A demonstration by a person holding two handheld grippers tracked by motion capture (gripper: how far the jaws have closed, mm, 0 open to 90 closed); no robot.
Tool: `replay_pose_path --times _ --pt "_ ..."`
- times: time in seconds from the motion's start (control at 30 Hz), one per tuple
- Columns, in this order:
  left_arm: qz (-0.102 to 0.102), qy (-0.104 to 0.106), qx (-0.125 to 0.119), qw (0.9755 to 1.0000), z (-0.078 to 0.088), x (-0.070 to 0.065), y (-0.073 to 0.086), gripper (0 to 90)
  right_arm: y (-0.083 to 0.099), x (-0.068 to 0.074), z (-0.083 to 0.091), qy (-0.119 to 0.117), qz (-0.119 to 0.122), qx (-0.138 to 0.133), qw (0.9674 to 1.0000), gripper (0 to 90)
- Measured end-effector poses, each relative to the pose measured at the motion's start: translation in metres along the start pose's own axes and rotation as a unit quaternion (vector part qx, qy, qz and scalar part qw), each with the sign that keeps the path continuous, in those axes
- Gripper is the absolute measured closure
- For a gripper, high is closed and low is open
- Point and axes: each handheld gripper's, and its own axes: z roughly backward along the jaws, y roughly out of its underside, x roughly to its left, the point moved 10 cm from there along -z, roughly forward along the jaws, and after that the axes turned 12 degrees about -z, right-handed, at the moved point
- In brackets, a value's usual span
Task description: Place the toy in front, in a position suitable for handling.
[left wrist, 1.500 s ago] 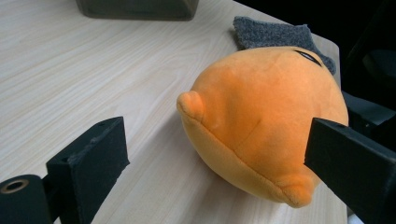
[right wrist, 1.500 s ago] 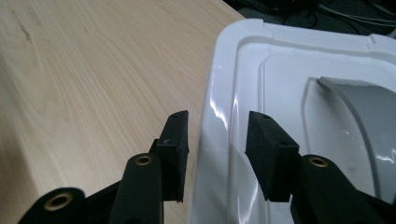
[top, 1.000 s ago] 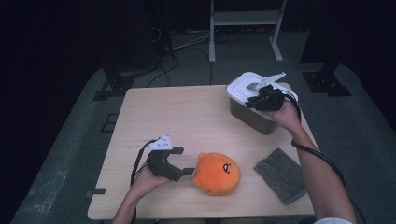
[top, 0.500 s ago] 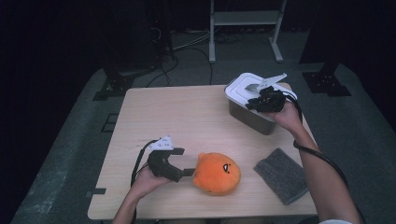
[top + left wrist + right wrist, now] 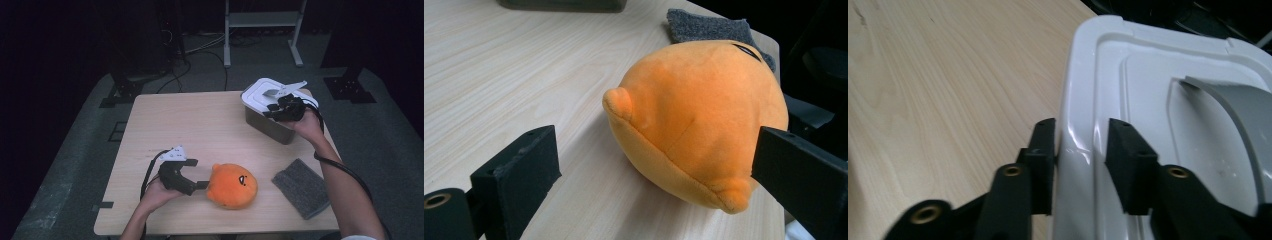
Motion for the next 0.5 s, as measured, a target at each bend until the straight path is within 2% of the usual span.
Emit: replay_pose_path --times 0.03,0.2,0.5 --pt "0.0 0.0 0.0 1.0 0.0 0.0 0.0 4.1 -0.0008 0.0024 0.0003 -0.009 -0.001 -0.002 1.0 70.3" --pt "0.0 0.002 0.0 1.0 0.0001 -0.0004 0.0 4.1 -0.0012 0.0041 -0.0002 -0.007 0.0 0.005 1.0 71.2" --pt "0.001 0.004 0.002 1.0 -0.0014 -0.0013 -0.0002 4.1 0.0013 0.0112 0.0021 -0.023 0.003 0.007 0.9997 71.6"
